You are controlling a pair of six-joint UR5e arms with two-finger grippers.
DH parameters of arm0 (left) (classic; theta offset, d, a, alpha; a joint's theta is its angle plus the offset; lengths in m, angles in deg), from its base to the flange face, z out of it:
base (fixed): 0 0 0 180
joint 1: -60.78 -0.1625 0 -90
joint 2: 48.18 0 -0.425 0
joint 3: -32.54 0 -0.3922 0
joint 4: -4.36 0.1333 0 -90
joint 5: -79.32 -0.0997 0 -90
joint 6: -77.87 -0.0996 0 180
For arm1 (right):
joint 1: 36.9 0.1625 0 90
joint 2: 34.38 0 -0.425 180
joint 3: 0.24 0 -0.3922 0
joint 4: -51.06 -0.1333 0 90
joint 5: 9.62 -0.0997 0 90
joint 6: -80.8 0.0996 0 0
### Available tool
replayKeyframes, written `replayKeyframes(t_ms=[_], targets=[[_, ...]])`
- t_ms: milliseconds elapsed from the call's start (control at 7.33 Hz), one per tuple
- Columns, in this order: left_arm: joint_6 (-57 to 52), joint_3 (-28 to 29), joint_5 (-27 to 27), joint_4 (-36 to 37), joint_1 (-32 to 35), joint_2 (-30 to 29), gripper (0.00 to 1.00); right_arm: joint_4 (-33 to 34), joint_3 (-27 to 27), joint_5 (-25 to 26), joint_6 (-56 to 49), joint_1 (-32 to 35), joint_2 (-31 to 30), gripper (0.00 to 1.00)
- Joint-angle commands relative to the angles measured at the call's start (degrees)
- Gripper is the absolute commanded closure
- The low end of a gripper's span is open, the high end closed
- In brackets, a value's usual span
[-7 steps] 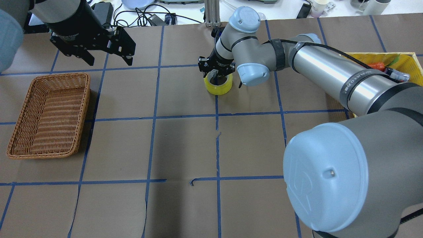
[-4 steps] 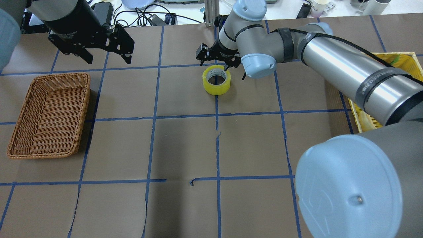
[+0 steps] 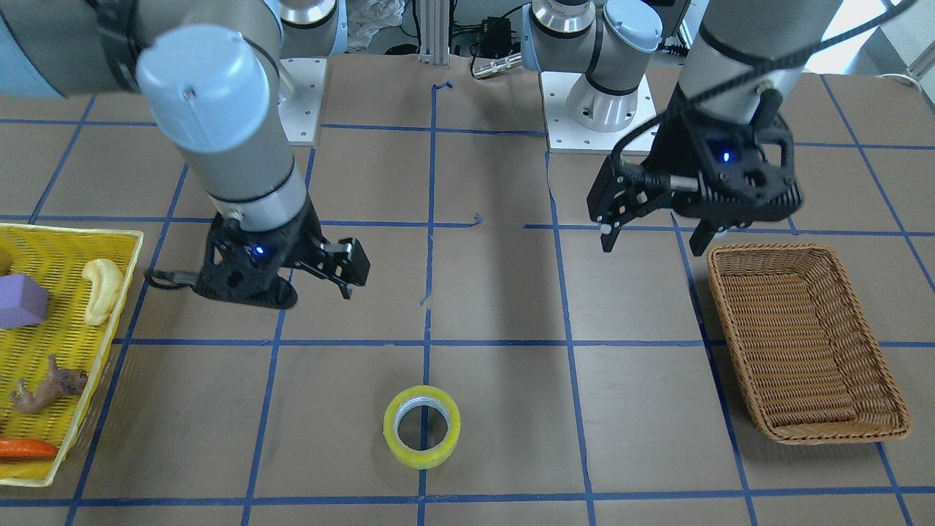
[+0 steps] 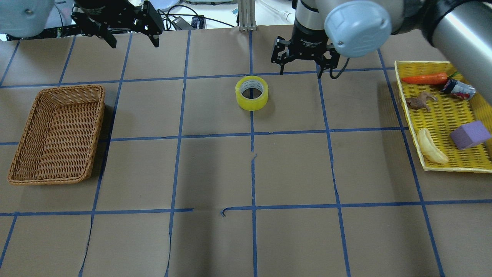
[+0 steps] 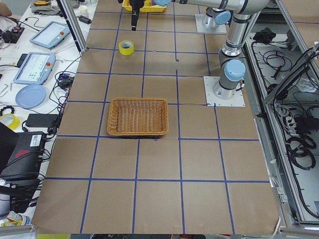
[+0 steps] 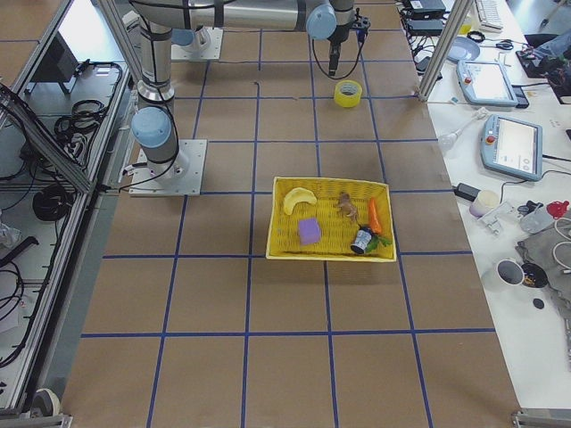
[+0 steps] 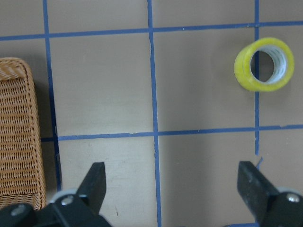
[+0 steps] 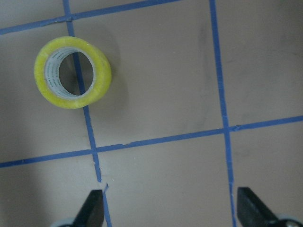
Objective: Transfer tape with both arms
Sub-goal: 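Open and raise the right gripper while the left gripper moves toward the tape, then lower the left gripper and grasp the yellow tape roll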
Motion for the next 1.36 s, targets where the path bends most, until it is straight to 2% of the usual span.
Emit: replayKeyframes(t_ms=[0, 136, 818, 1091, 1227], targets=[[5.6, 3.2, 0.5, 7.8, 6.0, -10.5, 0.00, -6.0, -0.6, 1.4, -3.0, -1.6, -7.6, 0.00], [9.5, 3.6, 0.1, 11.1, 9.7, -14.5, 0.00, -7.1, -0.6, 1.8, -9.0, -2.0, -9.0, 0.00], [9.5, 2.9, 3.6, 26.5, 10.6, -30.2, 0.00, -4.6, -1.0, 1.7, -9.5, -1.9, -9.0, 0.00], [10.4, 1.9, 3.3, 27.3, 12.8, -32.0, 0.00, -2.5, -1.8, 1.4, -9.1, -1.5, -9.0, 0.00], [10.5, -0.5, 3.5, 28.4, 13.0, -31.9, 0.00, 0.2, -2.6, 1.3, -9.1, -1.4, -9.0, 0.00]])
